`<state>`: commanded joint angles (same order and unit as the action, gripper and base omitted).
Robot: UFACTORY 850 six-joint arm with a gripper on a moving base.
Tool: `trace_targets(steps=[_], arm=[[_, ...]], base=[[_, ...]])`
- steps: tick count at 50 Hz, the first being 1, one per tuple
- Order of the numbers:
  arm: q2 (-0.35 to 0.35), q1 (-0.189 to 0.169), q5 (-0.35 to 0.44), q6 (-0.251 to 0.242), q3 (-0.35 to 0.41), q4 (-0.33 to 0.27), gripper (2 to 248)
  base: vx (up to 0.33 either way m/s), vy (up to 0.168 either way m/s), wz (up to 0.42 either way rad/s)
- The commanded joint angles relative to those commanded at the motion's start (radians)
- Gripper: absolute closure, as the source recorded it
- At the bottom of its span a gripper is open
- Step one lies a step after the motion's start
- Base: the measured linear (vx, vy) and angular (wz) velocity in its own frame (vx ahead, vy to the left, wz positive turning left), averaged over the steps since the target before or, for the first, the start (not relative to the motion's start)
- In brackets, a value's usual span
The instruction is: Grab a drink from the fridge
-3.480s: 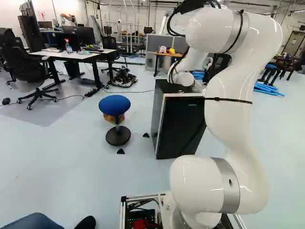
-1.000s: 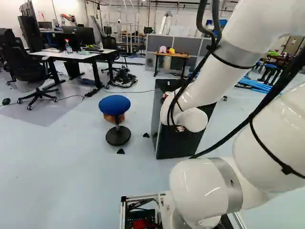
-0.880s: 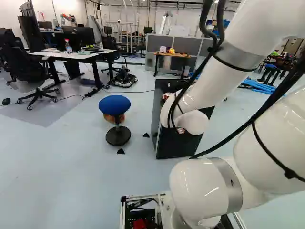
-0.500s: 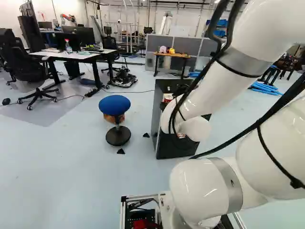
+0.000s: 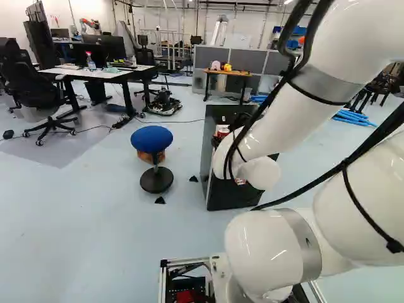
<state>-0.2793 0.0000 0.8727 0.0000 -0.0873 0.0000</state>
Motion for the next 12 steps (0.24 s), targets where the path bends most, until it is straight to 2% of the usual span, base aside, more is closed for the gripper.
trace_targets(steps=[12], arm=[[0.000,0.000,0.000,0.000,0.000,0.000,150]], base=[[0.000,0.000,0.000]])
